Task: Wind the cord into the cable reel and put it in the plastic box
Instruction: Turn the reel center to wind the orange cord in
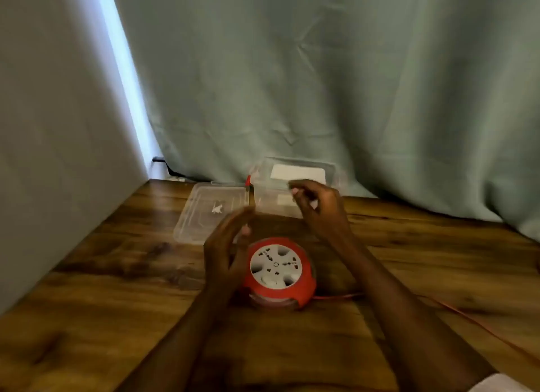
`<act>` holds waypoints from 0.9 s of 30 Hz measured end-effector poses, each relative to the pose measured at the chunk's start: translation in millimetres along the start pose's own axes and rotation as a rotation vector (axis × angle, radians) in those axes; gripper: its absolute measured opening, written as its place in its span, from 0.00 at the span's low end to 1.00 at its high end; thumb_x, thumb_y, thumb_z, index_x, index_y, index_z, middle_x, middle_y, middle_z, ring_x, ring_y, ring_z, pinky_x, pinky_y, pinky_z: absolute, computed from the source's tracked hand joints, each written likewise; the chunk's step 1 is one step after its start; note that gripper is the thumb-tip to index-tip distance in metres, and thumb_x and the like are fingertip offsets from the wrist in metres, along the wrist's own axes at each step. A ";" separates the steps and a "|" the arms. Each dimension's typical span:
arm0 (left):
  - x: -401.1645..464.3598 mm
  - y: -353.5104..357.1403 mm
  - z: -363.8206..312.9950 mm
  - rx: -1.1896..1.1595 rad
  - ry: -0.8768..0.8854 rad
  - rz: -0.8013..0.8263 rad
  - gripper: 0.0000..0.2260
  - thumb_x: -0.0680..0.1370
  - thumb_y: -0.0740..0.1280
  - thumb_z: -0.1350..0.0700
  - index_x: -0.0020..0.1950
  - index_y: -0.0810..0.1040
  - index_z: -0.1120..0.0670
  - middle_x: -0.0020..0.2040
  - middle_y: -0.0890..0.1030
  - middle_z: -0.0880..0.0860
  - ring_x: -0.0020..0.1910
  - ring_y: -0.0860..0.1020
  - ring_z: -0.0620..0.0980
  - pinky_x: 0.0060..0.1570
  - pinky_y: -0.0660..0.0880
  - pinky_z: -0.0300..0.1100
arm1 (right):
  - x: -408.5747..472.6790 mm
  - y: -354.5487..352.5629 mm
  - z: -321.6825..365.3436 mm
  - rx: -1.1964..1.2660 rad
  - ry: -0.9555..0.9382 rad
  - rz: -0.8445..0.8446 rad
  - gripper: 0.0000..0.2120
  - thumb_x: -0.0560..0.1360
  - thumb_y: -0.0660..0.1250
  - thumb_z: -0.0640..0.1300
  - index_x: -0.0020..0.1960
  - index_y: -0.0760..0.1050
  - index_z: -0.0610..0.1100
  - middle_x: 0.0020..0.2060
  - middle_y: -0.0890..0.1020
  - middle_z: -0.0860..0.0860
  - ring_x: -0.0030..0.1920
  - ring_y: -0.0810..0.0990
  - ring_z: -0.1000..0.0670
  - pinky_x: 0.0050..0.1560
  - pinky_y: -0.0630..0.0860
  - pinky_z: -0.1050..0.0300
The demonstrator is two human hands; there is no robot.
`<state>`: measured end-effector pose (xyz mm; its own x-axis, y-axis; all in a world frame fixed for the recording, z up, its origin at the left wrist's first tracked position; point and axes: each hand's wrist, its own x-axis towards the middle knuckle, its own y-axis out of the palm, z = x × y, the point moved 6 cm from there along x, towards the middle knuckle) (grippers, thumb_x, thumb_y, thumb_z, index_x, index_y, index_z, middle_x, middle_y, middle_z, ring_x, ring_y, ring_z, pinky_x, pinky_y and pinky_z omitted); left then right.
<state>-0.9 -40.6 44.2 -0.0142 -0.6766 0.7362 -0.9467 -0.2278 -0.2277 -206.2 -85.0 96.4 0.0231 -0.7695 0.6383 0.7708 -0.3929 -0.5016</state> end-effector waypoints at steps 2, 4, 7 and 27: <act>-10.4 -1.4 8.3 -0.022 0.010 0.077 0.20 0.84 0.60 0.41 0.63 0.83 0.53 0.61 0.83 0.46 0.62 0.81 0.46 0.56 0.80 0.50 | -0.5 19.7 -1.1 0.022 -0.021 0.264 0.09 0.80 0.69 0.46 0.59 0.83 0.49 0.50 0.86 0.53 0.47 0.84 0.56 0.48 0.83 0.48; -18.1 4.7 16.1 -0.035 -0.013 0.274 0.21 0.80 0.66 0.37 0.66 0.81 0.47 0.64 0.81 0.42 0.63 0.80 0.46 0.57 0.80 0.49 | -9.2 37.4 3.7 -0.061 -0.067 0.548 0.10 0.77 0.71 0.48 0.58 0.83 0.55 0.49 0.86 0.58 0.45 0.83 0.60 0.45 0.81 0.60; -17.0 17.2 23.3 0.024 -0.031 0.493 0.37 0.69 0.75 0.32 0.75 0.70 0.41 0.70 0.74 0.39 0.67 0.76 0.44 0.61 0.78 0.48 | -19.0 51.2 7.2 -0.269 -0.178 0.747 0.17 0.74 0.74 0.51 0.62 0.79 0.60 0.48 0.85 0.59 0.39 0.79 0.63 0.38 0.73 0.67; -30.0 20.6 59.2 0.143 -0.236 0.814 0.62 0.53 0.80 0.26 0.79 0.48 0.29 0.76 0.61 0.31 0.74 0.64 0.34 0.74 0.64 0.41 | -40.5 45.2 1.3 -0.543 -0.189 0.895 0.20 0.66 0.73 0.69 0.45 0.73 0.57 0.47 0.78 0.59 0.42 0.76 0.58 0.35 0.73 0.64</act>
<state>-0.9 -66.4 -20.3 -0.5892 -0.7920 0.1601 -0.6205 0.3166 -0.7175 -171.5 -71.0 48.6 0.5751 -0.8173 -0.0349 0.0384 0.0696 -0.9968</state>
